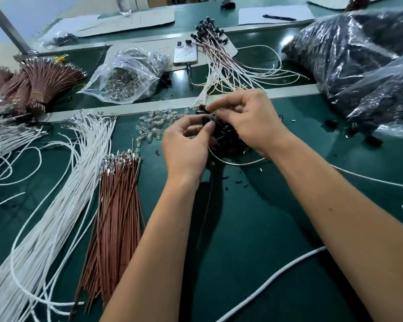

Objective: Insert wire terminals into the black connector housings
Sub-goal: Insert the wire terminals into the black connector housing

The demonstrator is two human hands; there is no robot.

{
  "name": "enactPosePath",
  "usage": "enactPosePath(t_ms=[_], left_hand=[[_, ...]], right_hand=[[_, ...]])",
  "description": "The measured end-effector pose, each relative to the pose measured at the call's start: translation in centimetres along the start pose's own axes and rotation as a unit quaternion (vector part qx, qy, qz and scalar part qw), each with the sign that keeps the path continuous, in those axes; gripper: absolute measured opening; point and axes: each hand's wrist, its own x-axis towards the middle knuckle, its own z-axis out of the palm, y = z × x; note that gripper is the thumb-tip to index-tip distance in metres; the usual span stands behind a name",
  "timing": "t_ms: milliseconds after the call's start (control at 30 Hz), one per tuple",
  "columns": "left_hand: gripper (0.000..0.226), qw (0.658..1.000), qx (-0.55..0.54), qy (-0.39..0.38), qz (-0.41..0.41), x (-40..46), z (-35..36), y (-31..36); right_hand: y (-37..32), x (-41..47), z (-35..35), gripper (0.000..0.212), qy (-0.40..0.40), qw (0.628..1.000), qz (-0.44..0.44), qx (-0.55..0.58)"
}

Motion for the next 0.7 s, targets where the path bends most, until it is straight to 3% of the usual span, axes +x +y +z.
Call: enactPosePath(t_ms=[267, 433, 700], left_hand=[[0.029, 0.987, 0.057, -0.114, 0.1, -0.6, 1.0, -0.5], [0.025, 0.983, 0.066, -0.125, 0.117, -0.5, 0.7, -0.8], [0.022, 0.976, -0.047, -0.18, 0.112, -0.2, 0.4, -1.0]], right_hand=[[1.2, -3.9, -2.9, 0.017, 0.043, 0.998, -0.027, 0.044], [1.8, -4.9, -3.7, 0.005, 0.036, 0.998, -0.047, 0.017], [1.0, -5.6, -3.2, 0.011, 0.096, 0.989, -0.113, 0.01]])
